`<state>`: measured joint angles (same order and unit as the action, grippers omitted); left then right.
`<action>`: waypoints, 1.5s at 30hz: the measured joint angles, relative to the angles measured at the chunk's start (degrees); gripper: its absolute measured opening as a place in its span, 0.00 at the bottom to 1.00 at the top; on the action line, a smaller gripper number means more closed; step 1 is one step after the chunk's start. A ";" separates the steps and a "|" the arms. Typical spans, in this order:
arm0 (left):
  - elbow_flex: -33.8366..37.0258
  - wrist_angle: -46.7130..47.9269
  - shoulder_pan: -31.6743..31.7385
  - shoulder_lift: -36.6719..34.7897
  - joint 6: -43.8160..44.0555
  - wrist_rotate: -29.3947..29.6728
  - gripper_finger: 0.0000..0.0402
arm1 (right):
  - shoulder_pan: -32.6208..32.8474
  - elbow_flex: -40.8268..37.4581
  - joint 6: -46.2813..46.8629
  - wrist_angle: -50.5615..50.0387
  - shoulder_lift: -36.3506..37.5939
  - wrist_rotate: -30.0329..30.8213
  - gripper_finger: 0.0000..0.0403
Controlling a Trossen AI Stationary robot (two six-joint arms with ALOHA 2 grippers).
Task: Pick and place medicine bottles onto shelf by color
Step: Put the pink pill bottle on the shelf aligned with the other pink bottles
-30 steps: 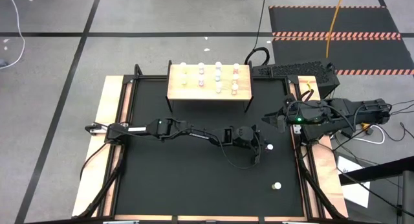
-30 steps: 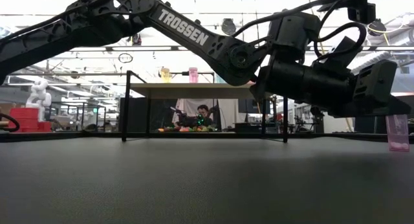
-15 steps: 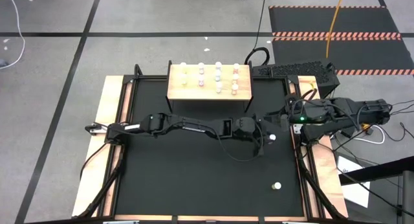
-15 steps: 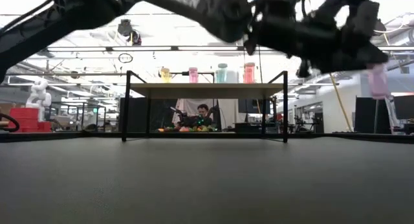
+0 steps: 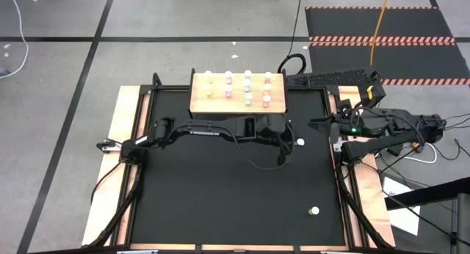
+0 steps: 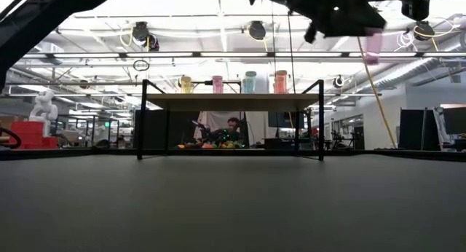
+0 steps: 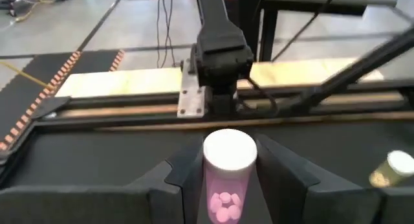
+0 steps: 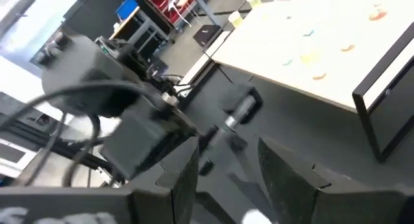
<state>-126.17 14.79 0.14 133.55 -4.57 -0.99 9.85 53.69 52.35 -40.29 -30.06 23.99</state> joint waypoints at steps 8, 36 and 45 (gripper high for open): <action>0.00 9.31 0.19 -2.47 -1.78 -0.69 0.33 | 0.00 0.00 -1.00 -0.37 0.59 1.57 0.38; 61.13 -14.92 11.63 -47.99 6.26 14.36 0.33 | -0.18 0.00 -1.24 4.61 -2.00 12.46 0.38; 60.86 -13.04 20.82 -47.61 5.70 10.00 0.33 | -0.15 -0.02 0.90 6.34 -6.97 12.24 0.38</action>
<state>-65.31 1.75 20.97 85.94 1.12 9.01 9.69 53.67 53.26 -33.95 -37.03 36.23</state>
